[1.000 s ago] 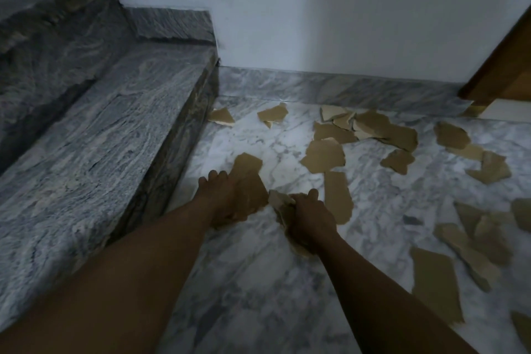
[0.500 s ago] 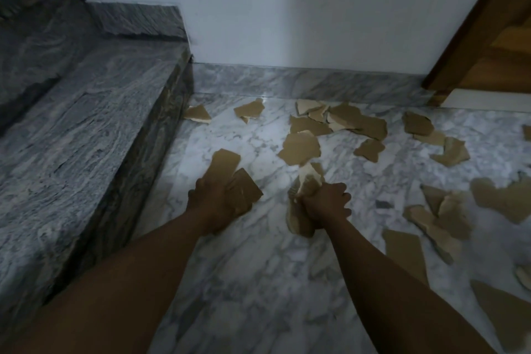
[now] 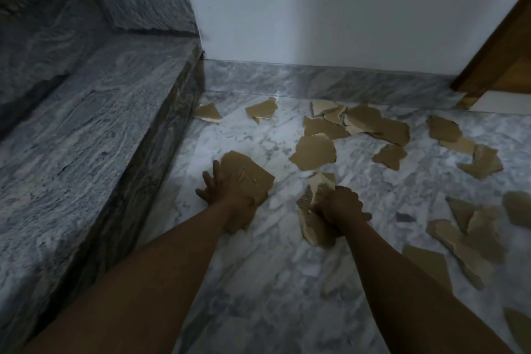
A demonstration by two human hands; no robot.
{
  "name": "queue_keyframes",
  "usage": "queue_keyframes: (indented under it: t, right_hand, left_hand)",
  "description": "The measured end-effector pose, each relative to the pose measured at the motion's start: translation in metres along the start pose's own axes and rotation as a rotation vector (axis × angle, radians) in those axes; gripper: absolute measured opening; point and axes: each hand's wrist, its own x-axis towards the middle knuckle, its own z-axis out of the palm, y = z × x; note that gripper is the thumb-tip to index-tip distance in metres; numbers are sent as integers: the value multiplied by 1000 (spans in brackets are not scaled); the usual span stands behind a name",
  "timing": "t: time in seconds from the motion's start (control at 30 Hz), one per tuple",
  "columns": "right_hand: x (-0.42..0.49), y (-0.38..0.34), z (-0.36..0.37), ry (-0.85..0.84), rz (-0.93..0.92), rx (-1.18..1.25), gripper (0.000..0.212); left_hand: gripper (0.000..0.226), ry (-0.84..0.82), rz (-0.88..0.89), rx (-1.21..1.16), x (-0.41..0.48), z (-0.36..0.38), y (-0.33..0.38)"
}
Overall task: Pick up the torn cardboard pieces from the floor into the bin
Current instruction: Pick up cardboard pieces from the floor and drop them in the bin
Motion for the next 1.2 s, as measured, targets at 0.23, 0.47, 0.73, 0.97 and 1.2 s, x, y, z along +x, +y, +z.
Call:
queue_keyframes:
  t: [0.23,0.47,0.73,0.97,1.2]
  right_hand:
    - [-6,-3,-6,-51,-115,95,76]
    - [33,-38,-19,-10,-45,354,119]
    - [84,-69,-15,49,44,137,94]
    - [96,-45,-1,287,-134,-14,87]
    - [95,-41,14,404,-244,-80,80]
  left_hand:
    - [117,-282,-65,91,35,-9,12]
    - [122,-262,-3,129,64,-2,30]
    - [88,-419,301,440,117,-17,48]
    - [100,-204,221,476,190,-53,48]
    - [128,-274,140,536,231,-73,43]
